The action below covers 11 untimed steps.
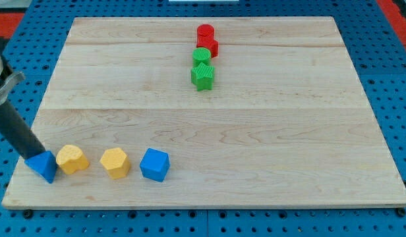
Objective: Push the blue triangle close bottom to the yellow hexagon
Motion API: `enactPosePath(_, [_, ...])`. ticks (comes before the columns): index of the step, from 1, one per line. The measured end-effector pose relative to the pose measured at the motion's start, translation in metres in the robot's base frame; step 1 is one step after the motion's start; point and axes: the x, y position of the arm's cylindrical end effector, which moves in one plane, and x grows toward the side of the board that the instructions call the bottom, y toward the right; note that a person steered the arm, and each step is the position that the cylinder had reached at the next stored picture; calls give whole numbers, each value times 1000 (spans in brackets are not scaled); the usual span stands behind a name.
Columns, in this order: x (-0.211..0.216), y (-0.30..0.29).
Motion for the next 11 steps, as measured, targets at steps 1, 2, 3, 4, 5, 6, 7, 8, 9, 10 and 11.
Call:
enactPosePath(1, [31,12])
enactPosePath(2, [32,11])
enactPosePath(3, [41,-24])
enactPosePath(4, [66,-27])
enactPosePath(5, [71,28])
enactPosePath(6, [55,28])
enactPosePath(7, [36,20])
enactPosePath(8, [28,31])
enactPosePath(9, [18,78])
enactPosePath(10, [16,86])
enactPosePath(11, [8,30])
